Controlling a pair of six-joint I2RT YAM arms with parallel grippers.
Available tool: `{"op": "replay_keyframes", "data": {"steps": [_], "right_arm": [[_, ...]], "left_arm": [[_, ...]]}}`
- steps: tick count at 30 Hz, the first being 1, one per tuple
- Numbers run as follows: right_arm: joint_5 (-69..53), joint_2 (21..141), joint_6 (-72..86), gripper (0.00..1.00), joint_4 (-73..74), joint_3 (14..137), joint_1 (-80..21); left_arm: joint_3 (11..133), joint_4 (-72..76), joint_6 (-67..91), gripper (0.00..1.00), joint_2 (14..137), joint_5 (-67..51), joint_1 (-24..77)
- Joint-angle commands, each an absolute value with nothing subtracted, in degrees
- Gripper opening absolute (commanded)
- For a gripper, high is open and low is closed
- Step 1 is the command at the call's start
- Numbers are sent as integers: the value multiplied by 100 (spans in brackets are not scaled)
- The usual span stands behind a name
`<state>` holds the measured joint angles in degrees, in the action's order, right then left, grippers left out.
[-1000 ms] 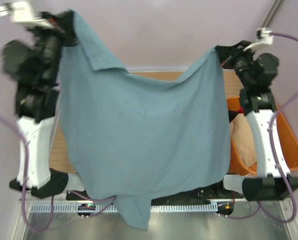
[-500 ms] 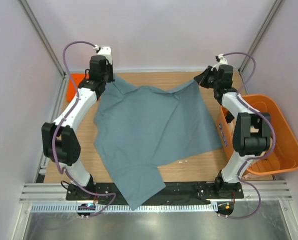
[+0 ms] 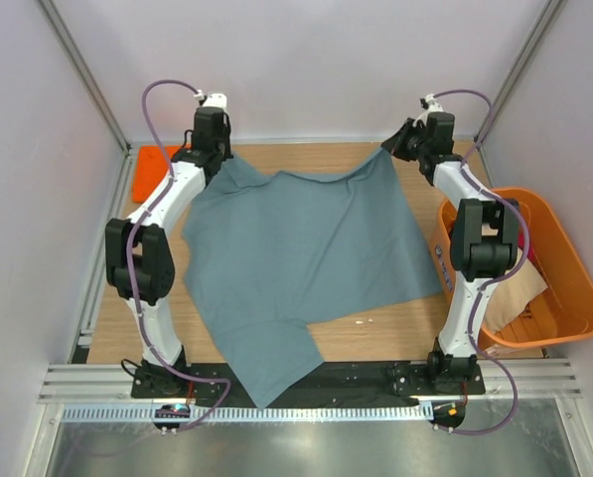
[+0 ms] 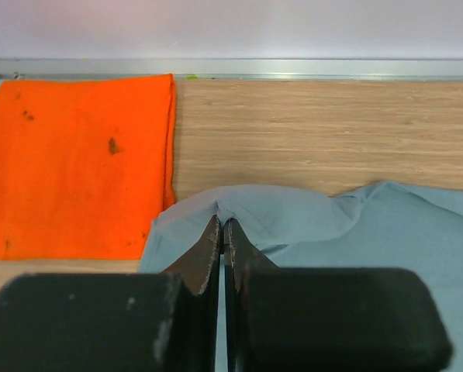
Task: Fold and stack the t-shirts
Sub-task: Fold the tshirt
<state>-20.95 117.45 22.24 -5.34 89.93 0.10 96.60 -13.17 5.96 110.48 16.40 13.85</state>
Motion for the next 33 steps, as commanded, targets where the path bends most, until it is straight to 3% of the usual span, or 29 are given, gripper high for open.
{"op": "replay_keyframes", "data": {"steps": [1, 14, 33], "right_arm": [[-2004, 11795, 2223, 1, -116, 9649, 26], [-1829, 11742, 2479, 1, 1256, 10072, 149], [-1573, 10995, 2777, 1, 2575, 9659, 562]], "left_arm": [[9792, -1528, 1159, 0, 10416, 2109, 1362], [9160, -3655, 2608, 0, 9115, 2698, 1292], [7621, -4464, 3735, 0, 7656, 1802, 1283]]}}
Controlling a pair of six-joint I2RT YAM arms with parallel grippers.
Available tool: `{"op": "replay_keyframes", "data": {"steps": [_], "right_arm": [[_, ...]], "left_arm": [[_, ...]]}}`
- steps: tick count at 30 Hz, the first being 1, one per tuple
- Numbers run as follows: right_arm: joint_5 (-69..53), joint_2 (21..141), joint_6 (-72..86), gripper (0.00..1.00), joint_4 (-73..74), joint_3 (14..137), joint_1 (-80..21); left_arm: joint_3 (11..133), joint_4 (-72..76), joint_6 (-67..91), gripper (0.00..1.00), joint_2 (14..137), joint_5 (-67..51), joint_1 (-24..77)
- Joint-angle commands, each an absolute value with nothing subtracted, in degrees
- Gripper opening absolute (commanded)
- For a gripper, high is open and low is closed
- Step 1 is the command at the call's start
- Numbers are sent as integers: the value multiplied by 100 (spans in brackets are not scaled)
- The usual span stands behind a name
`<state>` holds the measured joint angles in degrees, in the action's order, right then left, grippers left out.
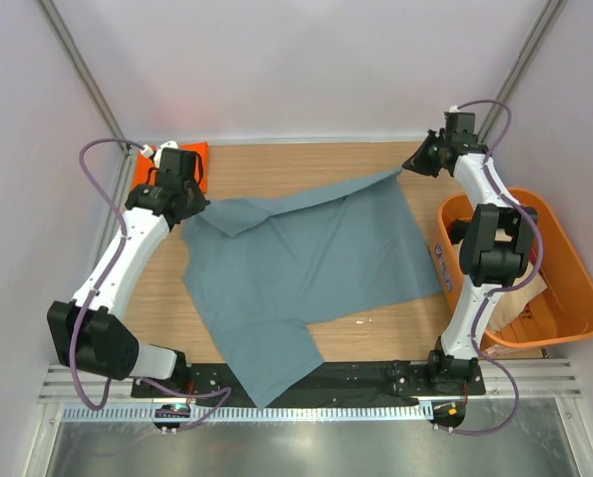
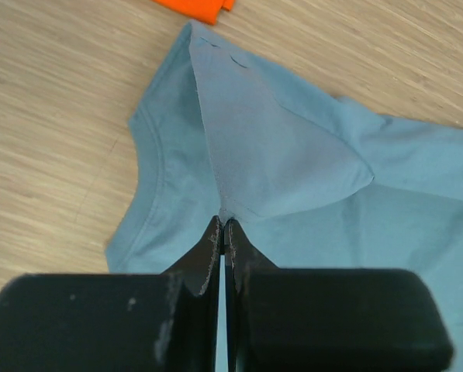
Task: Fold and stack the t-shirts
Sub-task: Fold the tshirt
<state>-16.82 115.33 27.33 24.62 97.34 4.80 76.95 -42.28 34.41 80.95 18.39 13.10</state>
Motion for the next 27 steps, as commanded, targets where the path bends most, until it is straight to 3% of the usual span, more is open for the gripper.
{"op": "replay_keyframes", "data": {"steps": [1, 27], "right_arm": [[-1556, 10952, 2769, 1, 2636, 9633, 562], [-1257, 10828, 2488, 1, 3480, 9202, 563]], "left_arm": [[7585, -4491, 3788, 0, 7594, 1750, 1283], [5889, -5212, 4658, 0, 6275, 1117, 1283]]}}
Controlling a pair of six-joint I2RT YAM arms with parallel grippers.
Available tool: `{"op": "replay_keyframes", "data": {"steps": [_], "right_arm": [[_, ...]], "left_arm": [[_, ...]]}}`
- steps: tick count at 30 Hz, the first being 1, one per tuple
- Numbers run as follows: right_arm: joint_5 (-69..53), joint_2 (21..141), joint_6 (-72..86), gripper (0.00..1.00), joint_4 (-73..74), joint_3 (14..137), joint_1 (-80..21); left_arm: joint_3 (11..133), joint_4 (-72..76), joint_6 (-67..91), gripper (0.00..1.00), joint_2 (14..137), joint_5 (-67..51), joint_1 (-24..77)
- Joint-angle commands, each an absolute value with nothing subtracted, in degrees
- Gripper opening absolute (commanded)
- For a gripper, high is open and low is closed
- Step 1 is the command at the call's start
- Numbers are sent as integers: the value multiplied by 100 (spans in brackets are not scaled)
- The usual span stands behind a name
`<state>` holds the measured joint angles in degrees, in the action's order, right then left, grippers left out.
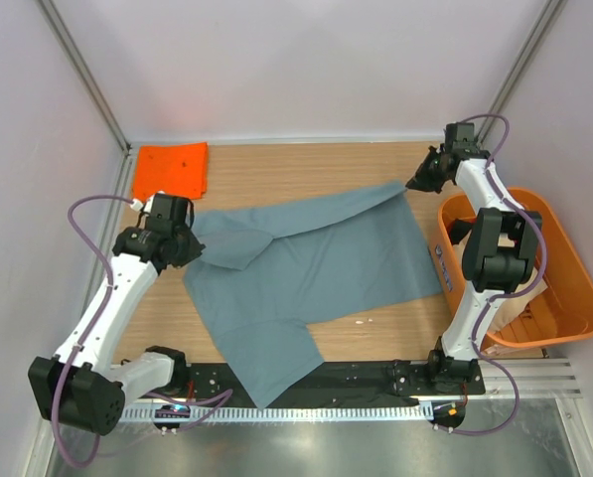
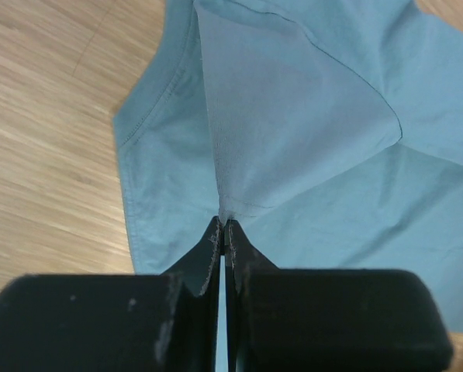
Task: Fold and stack the t-shirts
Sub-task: Fold the tshirt
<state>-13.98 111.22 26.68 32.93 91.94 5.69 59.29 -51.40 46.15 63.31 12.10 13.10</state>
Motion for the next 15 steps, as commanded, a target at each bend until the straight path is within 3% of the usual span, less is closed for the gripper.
{"op": "replay_keyframes", "data": {"steps": [1, 4, 6, 7, 8, 10, 13, 15], "right_arm": [[-1144, 10785, 2453, 1, 3507, 9159, 563], [-645, 10705, 2259, 3, 3717, 9105, 562], [-371, 10661, 2136, 14, 3988, 9132, 562], [-239, 10670, 2084, 20, 4095, 9236, 562], [-142, 10679, 2074, 32, 4122, 9281, 562], [-149, 10792, 2126, 41, 3938, 9561, 562], [-456, 11240, 2162, 50, 3569, 10123, 554], [-719, 11652, 2145, 50, 3428, 10536, 536]], "left_arm": [[5871, -5212, 4650, 0, 6267, 1081, 1292], [5783, -5221, 4623, 0, 6179, 1020, 1283], [5809, -5291, 4588, 14, 6039, 1019, 1283], [5836, -5335, 4597, 25, 5977, 1098, 1283], [5871, -5318, 4571, 49, 5907, 1194, 1283], [5967, -5204, 4457, 65, 5845, 1520, 1283], [6126, -4835, 4272, 71, 6133, 1722, 1283], [6205, -4536, 4114, 71, 6388, 1784, 1292]]}}
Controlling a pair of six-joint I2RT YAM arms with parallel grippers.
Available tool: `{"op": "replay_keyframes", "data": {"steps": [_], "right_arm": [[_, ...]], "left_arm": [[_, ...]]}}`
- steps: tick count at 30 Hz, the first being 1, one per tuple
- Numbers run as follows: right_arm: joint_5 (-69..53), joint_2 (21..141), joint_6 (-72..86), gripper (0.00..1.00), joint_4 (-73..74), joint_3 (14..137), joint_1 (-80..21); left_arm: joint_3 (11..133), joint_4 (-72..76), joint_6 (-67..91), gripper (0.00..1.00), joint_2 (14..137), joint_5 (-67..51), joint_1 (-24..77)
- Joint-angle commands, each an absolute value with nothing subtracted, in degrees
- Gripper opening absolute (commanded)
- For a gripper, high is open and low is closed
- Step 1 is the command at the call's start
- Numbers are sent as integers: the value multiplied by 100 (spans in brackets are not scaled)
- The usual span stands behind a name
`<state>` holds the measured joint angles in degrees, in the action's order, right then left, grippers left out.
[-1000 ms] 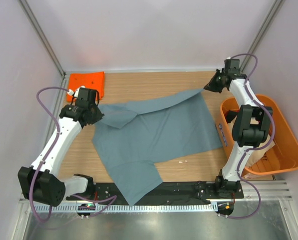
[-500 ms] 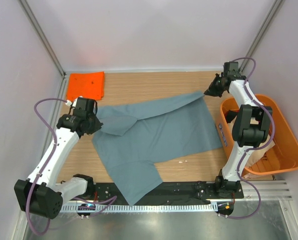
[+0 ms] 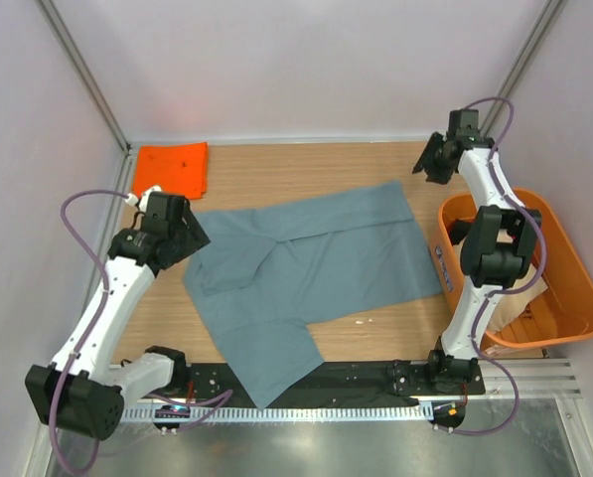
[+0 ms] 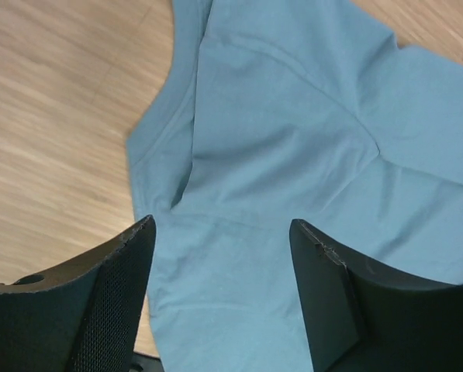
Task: Fold and stack the t-shirts
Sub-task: Fold the tshirt
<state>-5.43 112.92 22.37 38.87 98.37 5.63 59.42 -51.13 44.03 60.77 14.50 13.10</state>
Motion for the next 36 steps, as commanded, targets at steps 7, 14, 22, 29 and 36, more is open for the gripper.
{"op": "replay_keyframes", "data": {"steps": [7, 14, 22, 29, 36], "right_arm": [[-1309, 12207, 1969, 45, 2628, 10538, 466], [-1503, 12445, 1661, 47, 2689, 10521, 361], [-1354, 12638, 1257, 52, 2768, 10477, 132], [-1204, 12753, 967, 54, 2970, 10441, 132], [-1099, 12788, 774, 55, 3102, 10503, 132]], "left_arm": [[6915, -3306, 2780, 52, 7847, 1179, 722], [7707, -3094, 2268, 48, 9289, 56, -324], [8016, -2787, 2328, 46, 10212, -411, -633], [7981, -2426, 2636, 50, 10564, -571, -633], [7981, -2391, 2786, 49, 10854, -492, -633]]}}
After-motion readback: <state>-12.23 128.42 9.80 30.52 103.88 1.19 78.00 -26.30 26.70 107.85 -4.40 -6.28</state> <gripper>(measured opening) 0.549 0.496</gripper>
